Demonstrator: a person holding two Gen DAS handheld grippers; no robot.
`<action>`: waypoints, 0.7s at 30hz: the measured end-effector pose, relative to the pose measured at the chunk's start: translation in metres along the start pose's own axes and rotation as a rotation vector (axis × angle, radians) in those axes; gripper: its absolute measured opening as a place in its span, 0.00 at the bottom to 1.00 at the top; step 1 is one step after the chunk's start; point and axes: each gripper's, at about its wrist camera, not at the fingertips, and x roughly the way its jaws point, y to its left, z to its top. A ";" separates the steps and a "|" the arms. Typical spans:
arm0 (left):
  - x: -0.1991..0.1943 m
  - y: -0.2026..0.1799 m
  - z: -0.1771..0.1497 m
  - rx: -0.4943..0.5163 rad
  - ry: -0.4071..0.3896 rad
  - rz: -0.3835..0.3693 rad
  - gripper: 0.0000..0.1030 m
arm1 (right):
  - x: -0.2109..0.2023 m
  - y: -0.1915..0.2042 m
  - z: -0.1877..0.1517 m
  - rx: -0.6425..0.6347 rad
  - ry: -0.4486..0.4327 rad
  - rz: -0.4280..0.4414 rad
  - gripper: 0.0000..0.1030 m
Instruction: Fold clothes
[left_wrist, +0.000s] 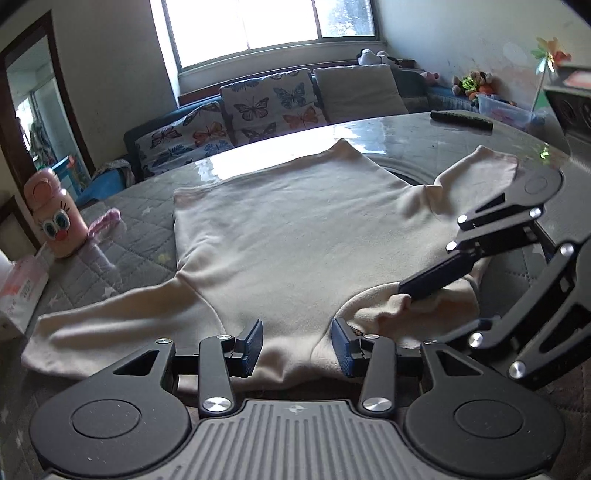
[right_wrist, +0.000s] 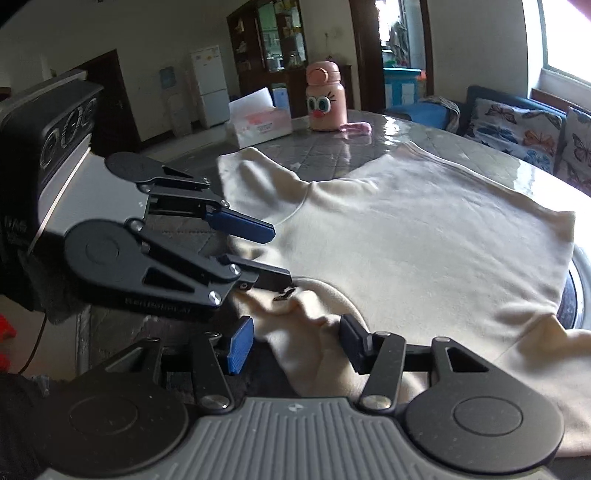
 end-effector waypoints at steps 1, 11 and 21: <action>-0.001 0.000 0.002 -0.005 0.000 0.001 0.43 | -0.002 0.001 0.000 -0.002 -0.001 0.003 0.52; 0.010 -0.009 0.022 0.033 -0.050 -0.063 0.43 | -0.024 0.007 -0.013 0.070 -0.043 -0.049 0.50; 0.019 -0.010 0.010 0.054 -0.045 -0.110 0.43 | -0.046 0.013 -0.023 0.123 -0.045 -0.126 0.51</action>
